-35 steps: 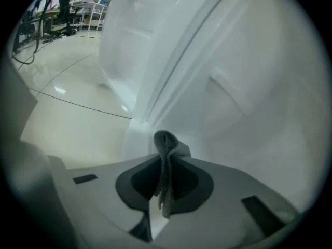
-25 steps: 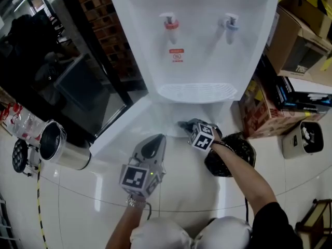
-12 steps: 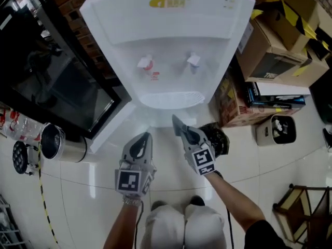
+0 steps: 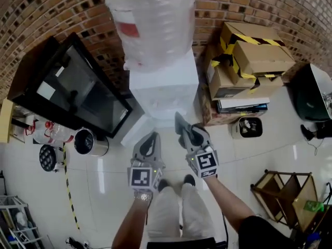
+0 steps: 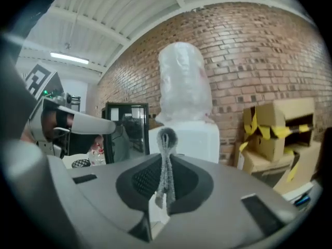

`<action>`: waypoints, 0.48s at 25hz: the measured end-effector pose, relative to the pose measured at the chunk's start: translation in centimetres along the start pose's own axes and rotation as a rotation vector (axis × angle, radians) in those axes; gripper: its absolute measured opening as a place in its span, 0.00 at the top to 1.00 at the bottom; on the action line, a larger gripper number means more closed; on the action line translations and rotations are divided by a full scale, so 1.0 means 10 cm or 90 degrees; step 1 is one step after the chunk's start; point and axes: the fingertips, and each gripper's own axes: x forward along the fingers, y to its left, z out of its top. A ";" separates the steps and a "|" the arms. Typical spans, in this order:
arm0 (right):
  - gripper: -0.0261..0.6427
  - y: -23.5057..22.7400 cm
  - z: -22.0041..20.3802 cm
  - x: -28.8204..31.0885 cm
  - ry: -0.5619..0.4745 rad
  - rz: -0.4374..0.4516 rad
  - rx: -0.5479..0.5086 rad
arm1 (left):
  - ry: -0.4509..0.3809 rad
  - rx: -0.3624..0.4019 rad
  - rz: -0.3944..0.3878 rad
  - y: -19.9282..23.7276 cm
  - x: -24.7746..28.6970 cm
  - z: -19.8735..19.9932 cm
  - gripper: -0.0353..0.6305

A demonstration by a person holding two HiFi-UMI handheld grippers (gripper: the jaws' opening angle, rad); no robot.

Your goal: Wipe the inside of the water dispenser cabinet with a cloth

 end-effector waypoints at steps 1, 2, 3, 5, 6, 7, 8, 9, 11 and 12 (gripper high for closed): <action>0.93 0.04 0.34 -0.14 -0.005 -0.003 -0.006 | -0.010 -0.001 0.001 -0.06 -0.05 0.35 0.91; 0.93 0.07 0.67 -0.27 -0.012 -0.006 -0.008 | -0.020 -0.003 0.003 -0.12 -0.11 0.68 0.91; 0.93 0.11 0.98 -0.40 -0.018 -0.008 -0.010 | -0.028 -0.005 0.003 -0.18 -0.17 0.99 0.91; 0.93 0.20 1.47 -0.63 -0.021 -0.008 -0.022 | -0.041 -0.005 -0.002 -0.31 -0.28 1.51 0.92; 0.93 0.24 1.68 -0.72 -0.025 -0.008 -0.025 | -0.045 -0.002 -0.005 -0.37 -0.33 1.72 0.92; 0.93 0.27 1.88 -0.81 -0.033 -0.009 -0.019 | -0.049 0.001 -0.006 -0.43 -0.38 1.90 0.92; 0.93 0.29 2.05 -0.89 -0.044 -0.010 -0.006 | -0.051 0.003 -0.007 -0.48 -0.42 2.05 0.92; 0.92 0.31 2.20 -0.95 -0.054 -0.010 0.008 | -0.053 0.005 -0.008 -0.53 -0.45 2.17 0.92; 0.93 0.31 2.36 -1.04 -0.063 -0.004 0.019 | -0.054 0.017 -0.008 -0.59 -0.50 2.34 0.92; 0.93 0.31 2.40 -1.08 -0.060 0.001 0.017 | -0.056 0.022 -0.007 -0.63 -0.52 2.40 0.92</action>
